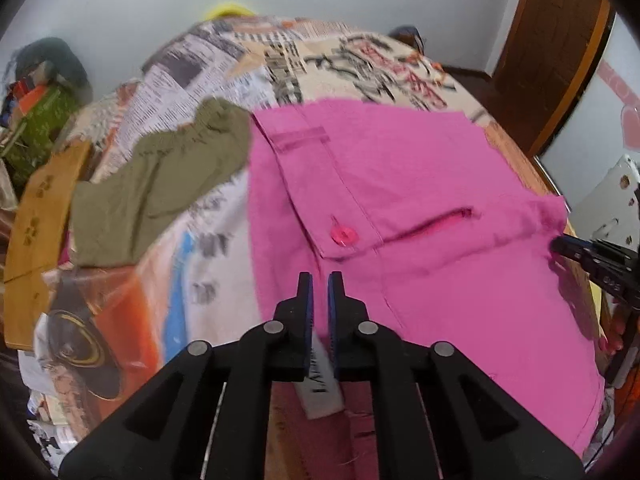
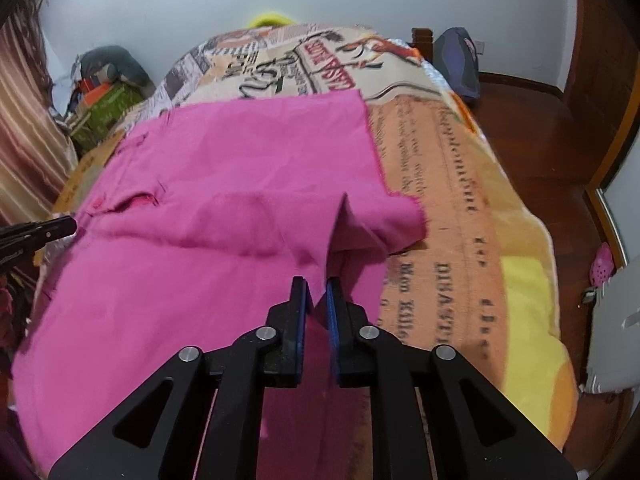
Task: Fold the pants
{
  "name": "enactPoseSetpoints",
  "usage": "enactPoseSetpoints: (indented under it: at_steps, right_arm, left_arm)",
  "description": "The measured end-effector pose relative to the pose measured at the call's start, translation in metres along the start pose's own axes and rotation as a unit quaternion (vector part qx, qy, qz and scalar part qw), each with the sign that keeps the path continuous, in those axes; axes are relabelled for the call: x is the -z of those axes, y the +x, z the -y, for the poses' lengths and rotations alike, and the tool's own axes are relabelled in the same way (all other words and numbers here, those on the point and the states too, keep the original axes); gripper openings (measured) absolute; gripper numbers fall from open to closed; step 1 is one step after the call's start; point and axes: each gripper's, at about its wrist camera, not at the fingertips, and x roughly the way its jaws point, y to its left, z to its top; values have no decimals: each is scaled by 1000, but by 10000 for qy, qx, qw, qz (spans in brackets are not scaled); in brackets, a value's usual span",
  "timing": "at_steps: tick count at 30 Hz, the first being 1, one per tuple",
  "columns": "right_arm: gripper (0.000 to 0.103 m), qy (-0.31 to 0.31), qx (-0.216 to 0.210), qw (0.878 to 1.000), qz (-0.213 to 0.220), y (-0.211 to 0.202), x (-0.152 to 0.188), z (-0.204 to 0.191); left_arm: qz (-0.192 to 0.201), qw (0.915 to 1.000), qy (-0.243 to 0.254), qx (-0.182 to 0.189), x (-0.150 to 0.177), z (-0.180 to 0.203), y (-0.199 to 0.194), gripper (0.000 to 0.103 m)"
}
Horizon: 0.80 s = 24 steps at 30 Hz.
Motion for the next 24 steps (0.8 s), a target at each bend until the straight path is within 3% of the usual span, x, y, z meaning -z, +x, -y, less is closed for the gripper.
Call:
enactPoseSetpoints:
  at_steps: [3,5,7,15,20,24]
  right_arm:
    - [16,64,4,9998,196,-15,-7,6]
    - [27,67,55,9995,318,-19,-15,8]
    - [40,68,93,9989,446,-20,-22,11]
    - [40,150,128,9994,295,19,-42,20]
    - [40,170,257,9995,-22,49,-44,29]
    - [42,118,208,9997,-78,57,-43,35]
  left_arm:
    - [156,9999,-21,-45,-9,-5,-8,23]
    - [204,9998,-20,-51,-16,-6,-8,31]
    - [207,9998,-9,-30,-21,-6,-4,33]
    - [-16,9999,91,118,-37,0,32,33]
    - [-282,9987,-139,406,-39,-5,58,34]
    - [-246,9980,-235,540,-39,-10,62,34]
